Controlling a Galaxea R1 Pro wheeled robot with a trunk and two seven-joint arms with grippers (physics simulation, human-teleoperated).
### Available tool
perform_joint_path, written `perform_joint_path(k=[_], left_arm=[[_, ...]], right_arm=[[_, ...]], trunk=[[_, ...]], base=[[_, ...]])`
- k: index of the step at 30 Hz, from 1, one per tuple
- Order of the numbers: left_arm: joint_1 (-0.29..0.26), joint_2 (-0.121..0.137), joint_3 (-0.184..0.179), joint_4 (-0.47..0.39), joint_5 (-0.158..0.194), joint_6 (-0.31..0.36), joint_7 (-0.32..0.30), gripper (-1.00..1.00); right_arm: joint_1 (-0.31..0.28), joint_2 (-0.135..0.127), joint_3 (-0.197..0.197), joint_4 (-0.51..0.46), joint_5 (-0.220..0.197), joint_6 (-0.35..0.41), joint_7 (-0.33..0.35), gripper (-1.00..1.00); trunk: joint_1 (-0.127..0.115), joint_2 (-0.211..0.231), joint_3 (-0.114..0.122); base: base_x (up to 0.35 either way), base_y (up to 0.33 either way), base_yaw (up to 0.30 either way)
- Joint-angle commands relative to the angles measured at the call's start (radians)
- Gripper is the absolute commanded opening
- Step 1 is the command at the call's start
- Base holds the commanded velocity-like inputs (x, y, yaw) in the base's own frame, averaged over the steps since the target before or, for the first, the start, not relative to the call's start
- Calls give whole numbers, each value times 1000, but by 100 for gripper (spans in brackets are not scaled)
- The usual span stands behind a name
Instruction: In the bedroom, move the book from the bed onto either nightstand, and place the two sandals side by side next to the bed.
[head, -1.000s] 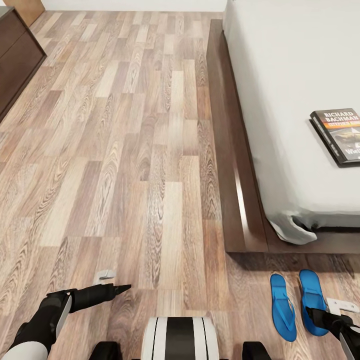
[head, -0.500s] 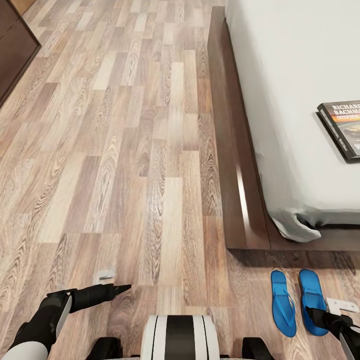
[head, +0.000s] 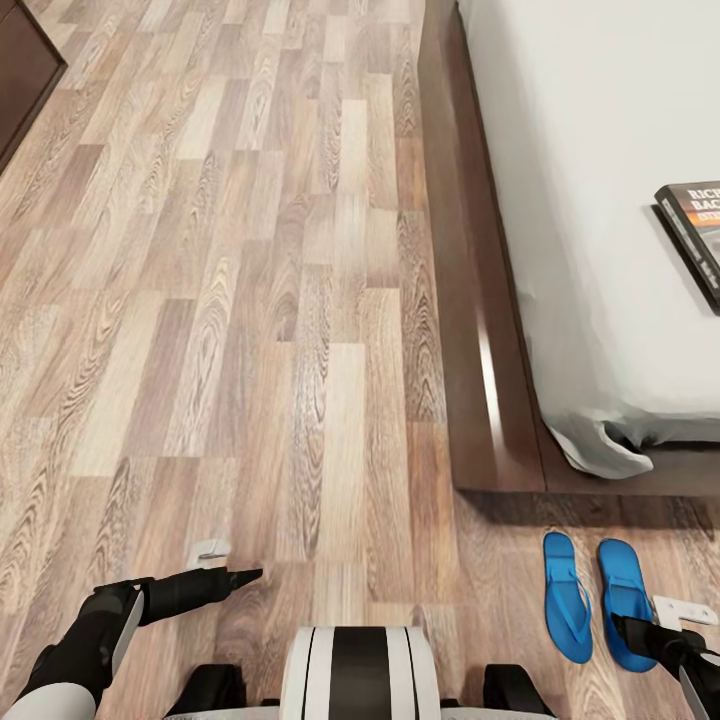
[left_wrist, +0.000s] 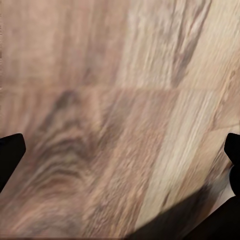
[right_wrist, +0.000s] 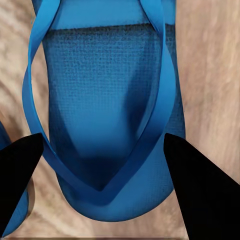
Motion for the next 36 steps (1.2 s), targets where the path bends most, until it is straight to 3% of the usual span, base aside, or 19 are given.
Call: perform_joint_path(k=[1, 9, 12, 36], left_arm=[[-1, -1, 5, -1, -7, 8, -8, 100], [-1, -1, 5, -1, -7, 9, -8, 100], [-1, -1, 5, -1, -7, 8, -8, 100], [-1, -1, 6, -1, -7, 10, -7, 100]], right_arm=[[-1, 1, -5, -2, 10, 5, 9, -100], [-1, 1, -5, -2, 11, 5, 9, -100], [-1, 1, -5, -2, 10, 5, 9, -100], [-1, 1, -5, -3, 10, 5, 9, -100]], trunk=[[0, 0, -4], [1, -1, -8], [2, -1, -20], [2, -1, -20]], base=[[0, 0, 0], [0, 0, 0], [0, 0, 0], [38, 0, 0]])
